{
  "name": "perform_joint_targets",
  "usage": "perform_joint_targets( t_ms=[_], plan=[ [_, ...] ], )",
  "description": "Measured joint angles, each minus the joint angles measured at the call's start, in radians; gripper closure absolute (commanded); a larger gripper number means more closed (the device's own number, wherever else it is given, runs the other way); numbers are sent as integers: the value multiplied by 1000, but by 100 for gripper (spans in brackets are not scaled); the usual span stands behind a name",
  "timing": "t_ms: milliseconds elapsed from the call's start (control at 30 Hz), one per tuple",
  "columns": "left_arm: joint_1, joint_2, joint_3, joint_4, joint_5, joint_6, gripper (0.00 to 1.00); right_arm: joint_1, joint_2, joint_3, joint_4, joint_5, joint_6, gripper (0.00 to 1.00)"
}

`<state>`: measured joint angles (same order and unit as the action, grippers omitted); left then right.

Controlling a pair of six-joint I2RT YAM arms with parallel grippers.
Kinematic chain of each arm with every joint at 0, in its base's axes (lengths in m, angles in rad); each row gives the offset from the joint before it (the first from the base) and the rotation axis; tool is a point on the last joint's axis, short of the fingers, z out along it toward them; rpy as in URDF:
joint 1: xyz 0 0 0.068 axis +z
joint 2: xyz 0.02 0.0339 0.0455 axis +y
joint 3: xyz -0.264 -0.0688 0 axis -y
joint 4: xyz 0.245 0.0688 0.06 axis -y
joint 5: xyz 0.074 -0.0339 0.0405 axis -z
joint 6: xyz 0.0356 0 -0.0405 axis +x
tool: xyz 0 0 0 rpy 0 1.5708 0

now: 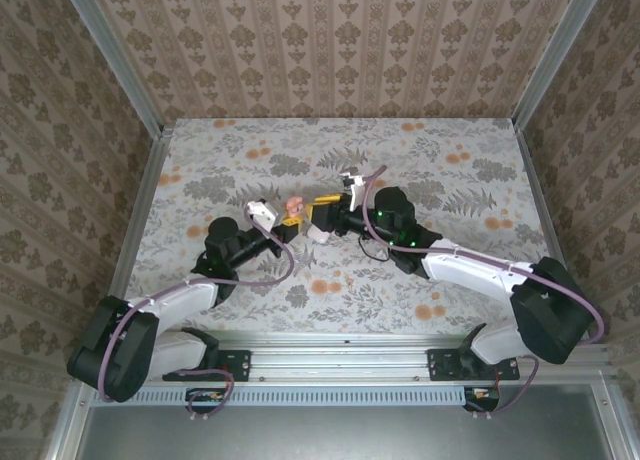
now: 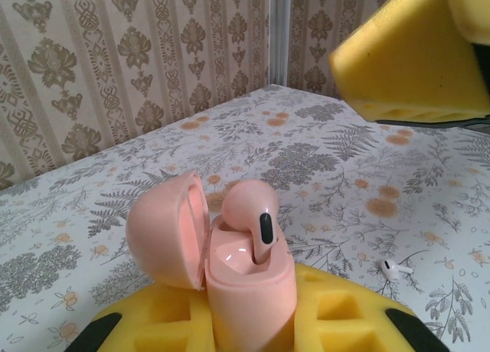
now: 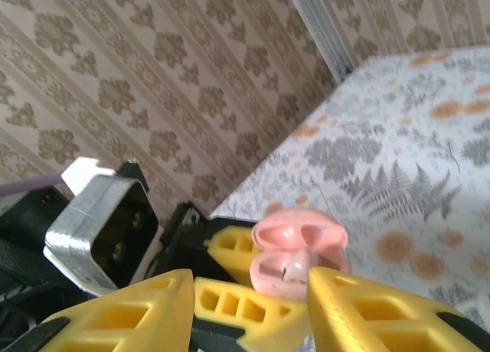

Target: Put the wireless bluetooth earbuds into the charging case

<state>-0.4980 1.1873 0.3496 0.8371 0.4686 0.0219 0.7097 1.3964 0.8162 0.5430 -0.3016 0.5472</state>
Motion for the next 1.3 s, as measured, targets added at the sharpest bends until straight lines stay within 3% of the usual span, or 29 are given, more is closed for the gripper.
perform_joint_targets(
  t_ms=[267,500,867,1300],
  plan=[
    [-1,32,0,15,18,41,86,-1,-59,99,-320,-22,12,56],
    [-2,43,0,29,34,59,86,-3,-60,132,-455,-56,132,57],
    [-6,43,0,30,52,62,86,-3,0,164,-436,-101,240,61],
    [-8,42,0,30,60,61,86,-3,86,222,-415,-118,241,63]
  ],
)
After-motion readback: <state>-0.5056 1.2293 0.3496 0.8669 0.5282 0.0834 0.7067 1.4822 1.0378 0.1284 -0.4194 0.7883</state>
